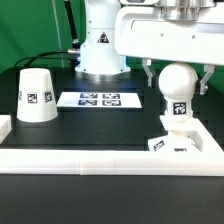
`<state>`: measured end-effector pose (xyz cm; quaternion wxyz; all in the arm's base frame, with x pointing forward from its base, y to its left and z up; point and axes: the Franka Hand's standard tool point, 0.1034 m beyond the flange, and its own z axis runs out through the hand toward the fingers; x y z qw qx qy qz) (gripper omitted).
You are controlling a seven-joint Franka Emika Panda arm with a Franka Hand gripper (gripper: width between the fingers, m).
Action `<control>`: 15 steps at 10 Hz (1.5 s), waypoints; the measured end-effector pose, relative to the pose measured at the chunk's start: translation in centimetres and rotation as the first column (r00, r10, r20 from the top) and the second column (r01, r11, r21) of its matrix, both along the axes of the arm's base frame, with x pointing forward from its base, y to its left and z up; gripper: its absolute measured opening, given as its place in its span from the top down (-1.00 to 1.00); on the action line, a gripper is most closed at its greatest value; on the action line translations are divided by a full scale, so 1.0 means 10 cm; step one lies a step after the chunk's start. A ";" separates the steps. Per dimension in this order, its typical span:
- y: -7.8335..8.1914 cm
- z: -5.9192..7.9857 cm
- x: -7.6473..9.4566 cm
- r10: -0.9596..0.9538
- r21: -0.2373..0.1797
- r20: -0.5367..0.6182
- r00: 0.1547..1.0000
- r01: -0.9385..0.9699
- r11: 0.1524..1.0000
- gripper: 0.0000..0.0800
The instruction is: Assemble lamp
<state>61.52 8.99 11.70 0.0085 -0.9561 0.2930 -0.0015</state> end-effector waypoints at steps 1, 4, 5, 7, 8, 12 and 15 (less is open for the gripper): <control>0.01 0.00 -0.01 -0.105 0.011 -0.007 0.994 0.105 0.994 -0.45; 0.04 -0.02 -0.04 -0.307 0.014 -0.028 0.951 0.308 0.951 -0.45; 0.07 -0.02 -0.06 -0.389 0.013 -0.038 0.920 0.390 0.921 -0.45; 0.11 -0.03 -0.08 -0.502 0.025 -0.061 0.863 0.504 0.864 -0.45; 0.11 -0.03 -0.08 -0.556 0.028 -0.070 0.828 0.559 0.829 -0.45; 0.11 -0.03 -0.07 -0.676 0.039 -0.095 0.731 0.681 0.731 -0.45; 0.16 -0.03 -0.08 -0.576 0.049 -0.090 0.813 0.581 0.812 -0.68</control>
Offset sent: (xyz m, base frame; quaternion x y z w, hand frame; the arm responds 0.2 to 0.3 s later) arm -0.0025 -0.0002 -0.0073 -0.0296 0.0032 0.1397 0.9898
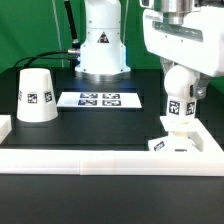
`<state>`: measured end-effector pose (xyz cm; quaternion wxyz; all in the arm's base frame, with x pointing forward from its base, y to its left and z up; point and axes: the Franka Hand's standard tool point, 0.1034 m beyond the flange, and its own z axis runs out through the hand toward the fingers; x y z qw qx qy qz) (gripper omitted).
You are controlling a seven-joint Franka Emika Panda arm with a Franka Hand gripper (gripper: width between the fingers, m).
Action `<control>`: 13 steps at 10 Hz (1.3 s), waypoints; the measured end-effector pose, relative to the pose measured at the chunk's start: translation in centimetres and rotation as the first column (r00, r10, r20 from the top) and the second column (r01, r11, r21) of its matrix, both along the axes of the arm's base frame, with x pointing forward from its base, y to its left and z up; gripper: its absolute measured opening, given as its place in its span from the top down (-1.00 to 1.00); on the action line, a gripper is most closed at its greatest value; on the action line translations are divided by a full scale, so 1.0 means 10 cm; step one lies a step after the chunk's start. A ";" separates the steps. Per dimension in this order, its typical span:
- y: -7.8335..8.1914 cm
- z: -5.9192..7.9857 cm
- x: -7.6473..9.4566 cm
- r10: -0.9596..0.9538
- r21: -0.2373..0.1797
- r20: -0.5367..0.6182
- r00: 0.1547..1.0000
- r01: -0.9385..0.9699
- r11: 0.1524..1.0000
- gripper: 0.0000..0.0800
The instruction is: Assemble lamp
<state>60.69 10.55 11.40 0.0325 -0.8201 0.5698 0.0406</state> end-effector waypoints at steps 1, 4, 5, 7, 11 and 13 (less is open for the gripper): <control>0.01 0.00 0.00 0.085 0.002 0.008 0.996 -0.085 0.996 -0.73; 0.01 0.00 0.00 0.313 0.004 0.034 0.949 -0.313 0.950 -0.75; 0.01 0.00 0.00 0.407 0.003 0.044 0.912 -0.408 0.913 -0.75; 0.00 0.00 0.00 0.538 -0.004 0.057 0.841 -0.538 0.843 -0.75; 0.00 0.00 0.00 0.831 -0.031 0.084 0.550 -0.832 0.554 -0.75; 0.00 0.00 0.01 0.924 -0.046 0.092 0.372 -0.925 0.377 -0.75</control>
Offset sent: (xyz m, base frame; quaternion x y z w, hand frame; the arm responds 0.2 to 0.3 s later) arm 0.0000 0.0000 0.0000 0.0000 0.0000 -0.1296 0.9916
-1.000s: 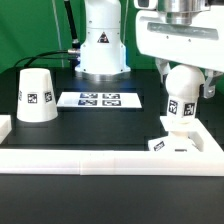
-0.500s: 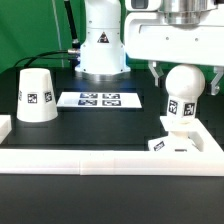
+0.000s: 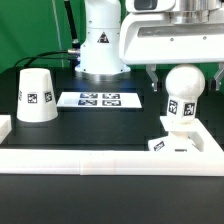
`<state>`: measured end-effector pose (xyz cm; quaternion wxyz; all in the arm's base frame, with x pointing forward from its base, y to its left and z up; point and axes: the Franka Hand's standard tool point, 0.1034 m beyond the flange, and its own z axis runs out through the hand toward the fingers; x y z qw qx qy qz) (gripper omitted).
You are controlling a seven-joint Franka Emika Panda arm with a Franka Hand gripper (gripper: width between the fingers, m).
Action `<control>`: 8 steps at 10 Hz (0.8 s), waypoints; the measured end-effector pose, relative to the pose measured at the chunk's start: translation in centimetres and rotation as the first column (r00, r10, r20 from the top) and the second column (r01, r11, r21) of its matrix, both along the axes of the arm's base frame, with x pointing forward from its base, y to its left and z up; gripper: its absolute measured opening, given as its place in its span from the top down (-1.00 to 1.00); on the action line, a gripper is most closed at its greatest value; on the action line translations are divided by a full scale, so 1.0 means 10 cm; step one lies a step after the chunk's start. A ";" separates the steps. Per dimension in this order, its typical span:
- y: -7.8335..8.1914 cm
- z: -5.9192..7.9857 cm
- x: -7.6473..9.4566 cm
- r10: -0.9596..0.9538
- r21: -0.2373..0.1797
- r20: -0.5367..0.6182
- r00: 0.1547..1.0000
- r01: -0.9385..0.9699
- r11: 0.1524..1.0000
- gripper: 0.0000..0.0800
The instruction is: Assemble lamp
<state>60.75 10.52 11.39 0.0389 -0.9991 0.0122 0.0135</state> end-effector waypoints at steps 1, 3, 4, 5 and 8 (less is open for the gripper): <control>0.00 0.00 0.00 0.101 0.001 0.008 0.995 -0.101 0.995 -0.75; 0.01 0.00 0.00 0.261 -0.005 0.020 0.965 -0.261 0.965 -0.75; 0.01 -0.01 0.00 0.333 -0.013 0.023 0.943 -0.333 0.943 -0.75; 0.02 0.00 0.01 0.415 -0.019 0.031 0.909 -0.415 0.910 -0.75; 0.04 0.00 0.00 0.532 -0.027 0.035 0.846 -0.532 0.847 -0.75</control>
Offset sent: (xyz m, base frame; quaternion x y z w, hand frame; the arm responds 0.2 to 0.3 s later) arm 0.0062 0.0034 0.0012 -0.0275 0.0009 -0.1928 0.9808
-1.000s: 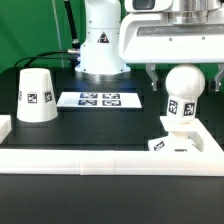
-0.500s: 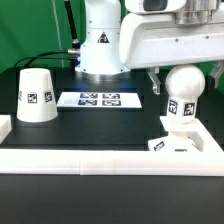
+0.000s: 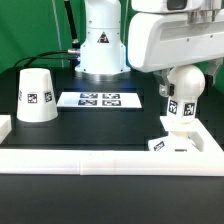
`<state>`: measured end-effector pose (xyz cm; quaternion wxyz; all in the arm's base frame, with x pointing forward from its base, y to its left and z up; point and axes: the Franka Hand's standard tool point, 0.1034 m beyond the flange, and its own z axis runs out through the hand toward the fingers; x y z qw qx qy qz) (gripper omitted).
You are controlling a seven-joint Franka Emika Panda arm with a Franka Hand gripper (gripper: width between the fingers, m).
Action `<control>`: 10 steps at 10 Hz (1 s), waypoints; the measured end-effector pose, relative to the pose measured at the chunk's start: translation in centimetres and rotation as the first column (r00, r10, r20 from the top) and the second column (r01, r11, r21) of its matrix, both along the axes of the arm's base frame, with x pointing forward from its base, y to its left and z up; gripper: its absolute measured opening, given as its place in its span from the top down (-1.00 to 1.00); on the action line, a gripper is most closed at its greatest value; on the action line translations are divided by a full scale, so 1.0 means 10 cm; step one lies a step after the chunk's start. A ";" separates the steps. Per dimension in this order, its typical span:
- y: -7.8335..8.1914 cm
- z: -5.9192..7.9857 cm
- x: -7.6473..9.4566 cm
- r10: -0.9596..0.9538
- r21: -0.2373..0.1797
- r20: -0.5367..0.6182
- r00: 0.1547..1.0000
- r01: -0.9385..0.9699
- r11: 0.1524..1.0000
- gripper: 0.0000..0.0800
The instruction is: Assemble lamp
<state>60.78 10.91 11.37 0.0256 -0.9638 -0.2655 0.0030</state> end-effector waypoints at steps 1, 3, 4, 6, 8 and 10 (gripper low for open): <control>-0.01 0.00 0.00 0.080 -0.004 0.004 0.997 -0.080 0.997 -0.75; -0.02 0.00 0.00 0.200 -0.011 0.008 0.980 -0.199 0.980 -0.75; -0.02 0.00 0.00 0.235 -0.015 0.007 0.972 -0.235 0.972 -0.75; -0.04 0.00 0.00 0.281 -0.020 0.008 0.960 -0.281 0.959 -0.45; -0.04 0.00 0.00 0.280 -0.020 0.008 0.960 -0.280 0.960 -0.44; -0.04 0.00 0.00 0.249 -0.021 0.007 0.969 -0.249 0.968 -0.44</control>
Offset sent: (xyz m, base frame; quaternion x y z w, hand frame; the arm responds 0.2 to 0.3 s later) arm 0.0057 0.0037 0.0037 0.0000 -0.0161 -0.1160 0.9931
